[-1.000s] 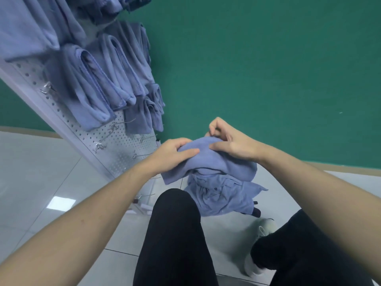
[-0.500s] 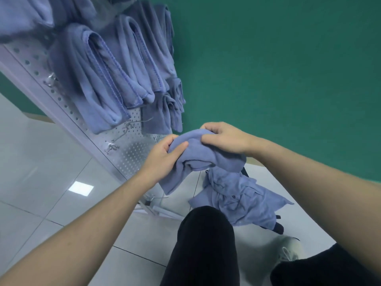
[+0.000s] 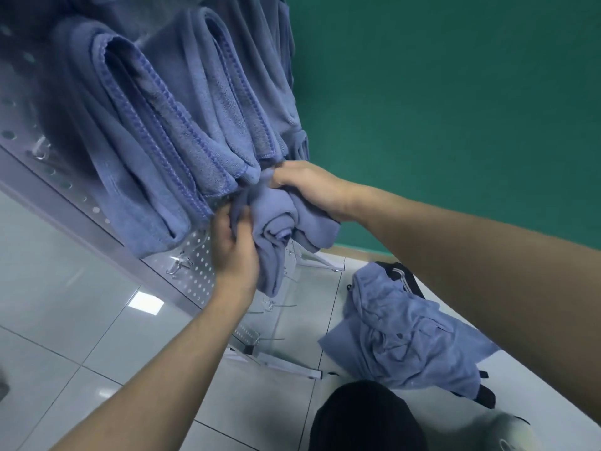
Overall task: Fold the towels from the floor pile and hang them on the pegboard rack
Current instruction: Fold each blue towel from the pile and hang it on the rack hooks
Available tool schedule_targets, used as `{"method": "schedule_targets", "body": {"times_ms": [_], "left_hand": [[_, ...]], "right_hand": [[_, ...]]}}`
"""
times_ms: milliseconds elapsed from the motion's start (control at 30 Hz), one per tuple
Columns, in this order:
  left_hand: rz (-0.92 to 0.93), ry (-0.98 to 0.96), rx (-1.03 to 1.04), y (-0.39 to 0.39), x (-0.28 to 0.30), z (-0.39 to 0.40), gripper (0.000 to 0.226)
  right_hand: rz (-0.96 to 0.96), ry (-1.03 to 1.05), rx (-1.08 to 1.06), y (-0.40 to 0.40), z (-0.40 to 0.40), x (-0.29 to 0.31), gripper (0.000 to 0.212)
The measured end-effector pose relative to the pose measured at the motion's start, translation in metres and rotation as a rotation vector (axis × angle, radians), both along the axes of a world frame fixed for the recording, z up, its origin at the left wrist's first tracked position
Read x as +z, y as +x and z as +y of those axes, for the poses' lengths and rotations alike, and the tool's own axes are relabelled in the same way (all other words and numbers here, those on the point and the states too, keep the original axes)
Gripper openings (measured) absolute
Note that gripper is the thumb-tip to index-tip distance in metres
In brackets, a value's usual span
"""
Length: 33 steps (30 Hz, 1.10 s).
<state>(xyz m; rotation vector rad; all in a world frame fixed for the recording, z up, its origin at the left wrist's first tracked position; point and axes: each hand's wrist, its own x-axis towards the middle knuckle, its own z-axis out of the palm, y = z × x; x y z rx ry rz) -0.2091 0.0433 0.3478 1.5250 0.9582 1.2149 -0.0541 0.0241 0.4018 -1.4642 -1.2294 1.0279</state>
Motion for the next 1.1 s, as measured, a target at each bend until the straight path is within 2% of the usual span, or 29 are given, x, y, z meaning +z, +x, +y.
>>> {"method": "schedule_targets", "body": {"times_ms": [67,200,300,367,433,533,633,767,833,900,967,1033,1100], "left_hand": [[-0.085,-0.088,0.097,0.003,-0.001,0.001,0.012],[-0.257,-0.258,0.202,0.002,-0.005,0.007,0.016],[-0.335,-0.293,0.243,0.005,-0.006,0.01,0.026],[-0.302,-0.29,0.281,0.007,-0.008,0.011,0.031],[-0.282,-0.291,0.306,0.009,-0.009,0.012,0.025],[-0.273,-0.26,0.358,0.01,-0.015,0.019,0.036],[-0.248,-0.252,0.432,0.01,-0.018,0.019,0.031],[-0.24,-0.266,0.417,0.01,-0.029,0.019,0.016],[-0.2,-0.237,0.39,0.008,-0.036,0.019,0.019],[-0.15,-0.255,0.372,0.008,-0.04,0.012,0.029],[-0.04,-0.21,0.4,0.007,-0.05,0.004,0.025],[0.034,-0.145,0.352,0.004,-0.063,-0.002,0.025],[0.098,-0.187,0.269,-0.002,-0.072,-0.005,0.026]], "right_hand": [[-0.066,-0.004,0.045,-0.001,0.014,-0.003,0.017],[-0.066,-0.053,0.072,-0.009,0.038,-0.016,0.038],[0.08,-0.074,0.014,-0.012,0.045,-0.025,0.03],[0.101,-0.07,-0.023,-0.011,0.045,-0.028,0.015],[-0.025,-0.036,-0.045,-0.01,0.044,-0.031,0.01],[-0.198,0.022,-0.089,-0.012,0.041,-0.038,0.016],[-0.161,0.089,-0.083,-0.017,0.027,-0.043,0.024],[-0.126,-0.047,-0.002,-0.023,0.009,-0.046,0.037],[-0.153,-0.09,0.061,-0.027,0.001,-0.05,0.041],[-0.175,-0.098,0.087,-0.03,-0.006,-0.053,0.04],[-0.212,-0.091,0.072,-0.032,-0.011,-0.057,0.039],[-0.325,-0.099,0.061,-0.033,-0.014,-0.064,0.03],[-0.391,-0.129,0.072,-0.03,-0.02,-0.069,0.026]]}}
